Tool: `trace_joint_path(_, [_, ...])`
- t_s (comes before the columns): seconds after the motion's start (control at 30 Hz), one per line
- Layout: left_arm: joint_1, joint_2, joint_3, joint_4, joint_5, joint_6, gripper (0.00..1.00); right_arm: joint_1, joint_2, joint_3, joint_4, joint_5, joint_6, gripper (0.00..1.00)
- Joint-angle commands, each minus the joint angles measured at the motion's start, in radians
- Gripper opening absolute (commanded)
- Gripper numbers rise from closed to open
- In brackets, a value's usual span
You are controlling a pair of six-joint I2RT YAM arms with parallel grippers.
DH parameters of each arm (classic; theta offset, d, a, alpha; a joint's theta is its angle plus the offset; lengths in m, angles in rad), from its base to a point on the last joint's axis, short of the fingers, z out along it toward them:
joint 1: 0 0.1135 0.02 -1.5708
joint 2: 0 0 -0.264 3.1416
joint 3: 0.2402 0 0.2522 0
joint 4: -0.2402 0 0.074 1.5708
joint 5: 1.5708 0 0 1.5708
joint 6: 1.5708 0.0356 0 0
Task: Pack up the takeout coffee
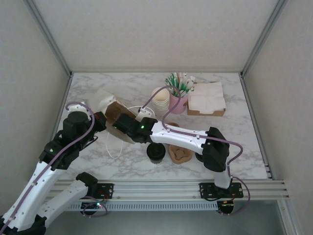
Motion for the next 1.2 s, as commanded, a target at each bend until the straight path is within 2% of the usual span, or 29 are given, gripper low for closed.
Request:
trace_joint_path(0.0, [-0.006,0.035,0.041,-0.085,-0.081,0.025,0.0,0.011,-0.084,0.01,-0.038,0.033,-0.046,0.0])
trace_joint_path(0.43, [-0.006,0.15,0.222,-0.175,-0.077,0.038,0.0,0.049,-0.159,0.135,-0.121,0.023,-0.203,0.0])
trace_joint_path(0.63, [-0.005,0.287,0.36,-0.312,-0.119,0.041,0.0,0.088,-0.209,0.174,-0.104,0.059,-0.301,0.0])
trace_joint_path(0.93, [-0.004,0.362,0.4,-0.307,-0.113,0.055,0.0,0.099,-0.251,0.161,-0.094,0.074,-0.323,0.0])
trace_joint_path(1.17, [0.036,0.434,0.46,-0.325,-0.091,0.108,0.0,0.105,-0.281,0.186,-0.066,0.067,-0.383,0.0])
